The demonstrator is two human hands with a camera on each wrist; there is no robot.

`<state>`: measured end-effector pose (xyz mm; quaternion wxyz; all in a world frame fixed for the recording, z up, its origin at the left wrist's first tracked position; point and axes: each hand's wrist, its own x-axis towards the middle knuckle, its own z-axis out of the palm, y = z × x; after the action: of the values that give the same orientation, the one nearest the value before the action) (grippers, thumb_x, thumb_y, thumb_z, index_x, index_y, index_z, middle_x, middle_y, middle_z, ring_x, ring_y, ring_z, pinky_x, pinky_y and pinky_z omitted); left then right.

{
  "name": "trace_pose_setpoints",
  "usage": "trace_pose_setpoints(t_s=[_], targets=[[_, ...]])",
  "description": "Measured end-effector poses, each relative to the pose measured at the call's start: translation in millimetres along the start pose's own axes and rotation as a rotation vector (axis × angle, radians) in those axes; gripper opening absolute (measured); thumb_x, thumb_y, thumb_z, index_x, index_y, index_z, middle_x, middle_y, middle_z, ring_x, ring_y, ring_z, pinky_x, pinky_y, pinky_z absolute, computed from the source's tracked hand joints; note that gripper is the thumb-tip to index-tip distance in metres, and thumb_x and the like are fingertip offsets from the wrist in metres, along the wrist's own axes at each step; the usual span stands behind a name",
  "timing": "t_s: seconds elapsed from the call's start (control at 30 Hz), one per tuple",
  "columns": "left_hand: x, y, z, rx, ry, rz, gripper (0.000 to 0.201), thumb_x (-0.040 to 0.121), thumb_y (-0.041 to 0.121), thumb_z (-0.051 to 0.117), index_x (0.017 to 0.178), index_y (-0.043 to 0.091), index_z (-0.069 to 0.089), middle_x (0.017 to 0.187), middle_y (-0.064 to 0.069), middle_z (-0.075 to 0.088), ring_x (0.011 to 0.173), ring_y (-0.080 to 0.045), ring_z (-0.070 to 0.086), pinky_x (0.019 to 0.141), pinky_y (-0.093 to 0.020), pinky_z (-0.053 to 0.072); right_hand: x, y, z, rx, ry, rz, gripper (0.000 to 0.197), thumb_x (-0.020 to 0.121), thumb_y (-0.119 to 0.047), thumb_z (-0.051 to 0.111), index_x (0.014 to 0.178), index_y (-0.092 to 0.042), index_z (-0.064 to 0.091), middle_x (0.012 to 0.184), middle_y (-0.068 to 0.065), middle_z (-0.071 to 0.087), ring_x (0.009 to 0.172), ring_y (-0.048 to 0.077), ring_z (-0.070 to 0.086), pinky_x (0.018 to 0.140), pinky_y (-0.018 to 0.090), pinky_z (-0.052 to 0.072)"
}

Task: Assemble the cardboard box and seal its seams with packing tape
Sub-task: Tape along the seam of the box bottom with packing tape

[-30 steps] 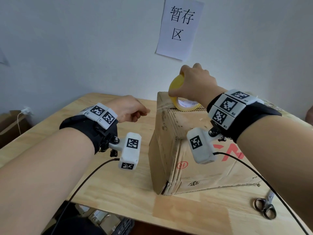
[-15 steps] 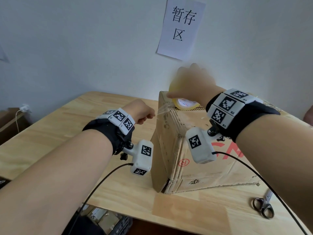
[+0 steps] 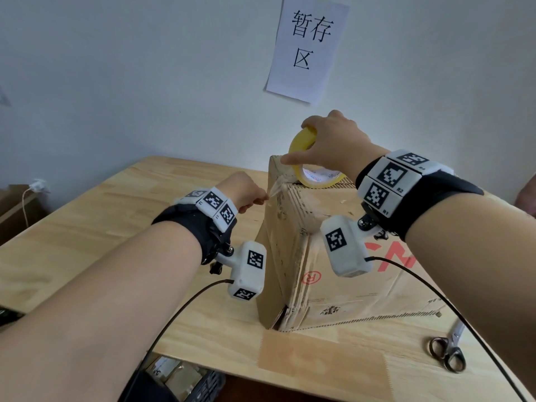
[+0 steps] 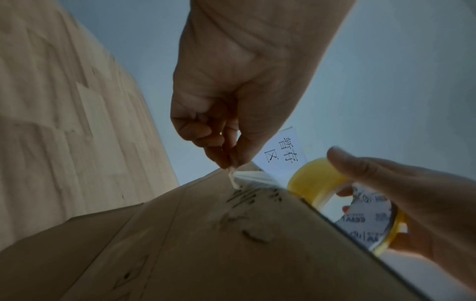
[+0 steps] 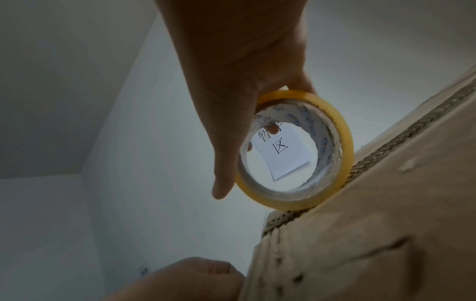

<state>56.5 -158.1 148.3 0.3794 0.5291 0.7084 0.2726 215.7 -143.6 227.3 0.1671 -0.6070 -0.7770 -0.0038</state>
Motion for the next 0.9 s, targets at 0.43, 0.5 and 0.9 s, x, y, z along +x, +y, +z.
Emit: trace_pose_setpoints(t_s=[0.43, 0.5, 0.9], targets=[[7.3, -21.9, 5.7, -0.238, -0.008, 0.004, 0.034, 0.082, 0.032, 0.072, 0.072, 0.003, 0.057, 0.077, -0.011, 0.051, 0.057, -0.016, 0.034, 0.053, -0.025, 0.030, 0.7, 9.9, 0.0, 0.173, 0.000, 0.001, 0.063, 0.083, -0.055, 0.059, 0.139, -0.031, 0.044, 0.127, 0.007, 0.045, 0.114, 0.026, 0.049, 0.095, 0.039, 0.044], [9.6, -18.9, 7.8, -0.195, -0.020, -0.002, 0.034, 0.081, 0.033, 0.072, 0.071, 0.004, 0.057, 0.080, -0.012, 0.049, 0.056, -0.016, 0.034, 0.052, -0.025, 0.030, 1.1, 9.7, 0.7, 0.167, 0.001, -0.003, 0.063, 0.083, -0.054, 0.059, 0.139, -0.031, 0.045, 0.126, 0.007, 0.045, 0.112, 0.026, 0.050, 0.094, 0.038, 0.045], [1.4, -11.6, 1.9, -0.075, 0.108, 0.196, 0.035, 0.089, 0.042, 0.060, 0.082, 0.011, 0.047, 0.073, -0.005, 0.053, 0.064, -0.019, 0.053, 0.066, -0.031, 0.050, 2.5, 12.3, 5.2, 0.177, 0.032, -0.002, 0.063, 0.081, -0.054, 0.061, 0.138, -0.031, 0.045, 0.125, 0.006, 0.044, 0.111, 0.026, 0.050, 0.093, 0.039, 0.046]])
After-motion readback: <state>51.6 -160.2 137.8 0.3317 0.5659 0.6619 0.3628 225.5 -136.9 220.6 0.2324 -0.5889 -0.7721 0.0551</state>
